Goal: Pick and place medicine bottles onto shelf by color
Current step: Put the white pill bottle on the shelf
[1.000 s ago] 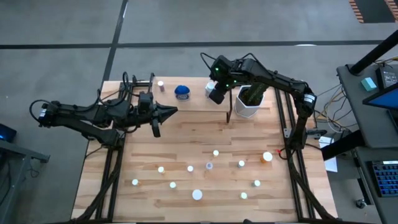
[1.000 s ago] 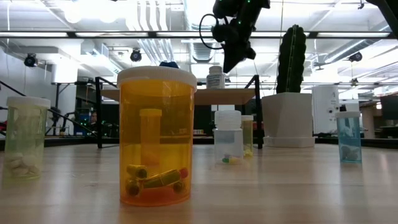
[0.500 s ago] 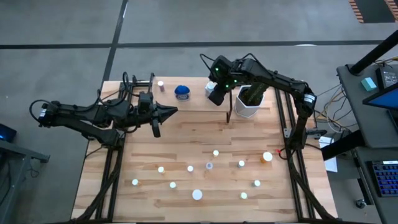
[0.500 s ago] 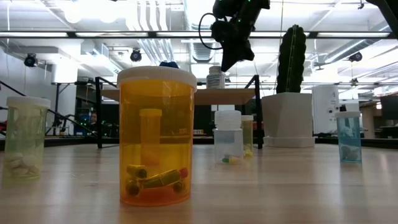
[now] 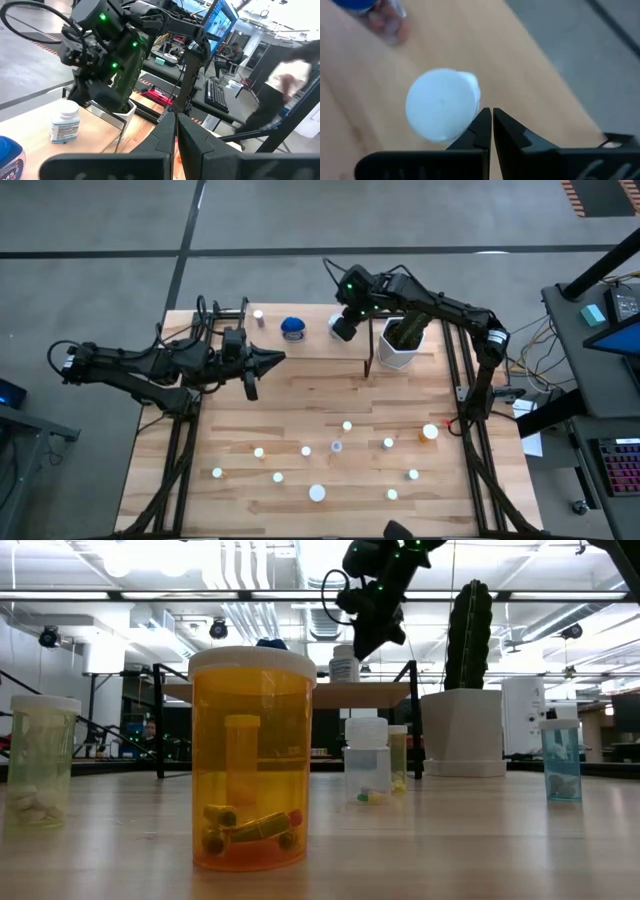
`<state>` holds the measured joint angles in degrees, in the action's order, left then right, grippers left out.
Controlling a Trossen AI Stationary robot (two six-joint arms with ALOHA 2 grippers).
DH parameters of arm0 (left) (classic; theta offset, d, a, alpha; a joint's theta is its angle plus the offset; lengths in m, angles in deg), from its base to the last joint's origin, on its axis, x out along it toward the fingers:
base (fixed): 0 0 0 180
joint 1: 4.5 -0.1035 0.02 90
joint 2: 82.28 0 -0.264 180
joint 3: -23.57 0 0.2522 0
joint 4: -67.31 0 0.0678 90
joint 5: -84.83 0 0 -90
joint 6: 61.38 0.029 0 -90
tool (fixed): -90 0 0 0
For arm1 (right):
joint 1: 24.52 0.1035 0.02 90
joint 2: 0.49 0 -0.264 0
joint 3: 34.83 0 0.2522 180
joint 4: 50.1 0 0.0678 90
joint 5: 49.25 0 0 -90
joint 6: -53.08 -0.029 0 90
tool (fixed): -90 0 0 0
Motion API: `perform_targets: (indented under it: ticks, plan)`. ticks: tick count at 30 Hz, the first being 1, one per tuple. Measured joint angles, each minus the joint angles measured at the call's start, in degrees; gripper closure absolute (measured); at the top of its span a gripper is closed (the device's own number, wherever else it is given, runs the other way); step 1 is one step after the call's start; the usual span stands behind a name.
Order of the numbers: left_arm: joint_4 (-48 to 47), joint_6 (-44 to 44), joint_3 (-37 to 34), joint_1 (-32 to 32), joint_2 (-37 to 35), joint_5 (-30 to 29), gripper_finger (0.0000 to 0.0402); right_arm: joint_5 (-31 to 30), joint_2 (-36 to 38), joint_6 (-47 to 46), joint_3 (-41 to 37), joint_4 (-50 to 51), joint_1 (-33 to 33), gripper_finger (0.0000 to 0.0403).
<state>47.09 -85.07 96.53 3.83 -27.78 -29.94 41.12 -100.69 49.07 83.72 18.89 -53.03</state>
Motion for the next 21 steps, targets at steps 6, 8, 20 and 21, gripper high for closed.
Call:
perform_targets:
  ticks: [6,8,20,21]
  plan:
    - [0.07,-0.02,0.02,0.00,0.00,0.00,0.0401,2.02,0.10,-2.41,-0.11,3.93,1.00,0.0394]
    - [0.07,0.01,0.02,-0.01,0.00,-0.02,0.0401,4.03,0.12,-2.89,-0.11,5.03,1.19,0.0394]
    - [0.09,0.01,0.02,-0.01,0.00,-2.36,0.0401,8.68,0.20,-5.90,0.07,-1.98,5.76,0.0394]
    - [0.08,0.01,-0.01,-0.01,0.00,-2.36,0.0401,8.67,0.20,-5.90,0.13,-1.98,5.90,0.0394]
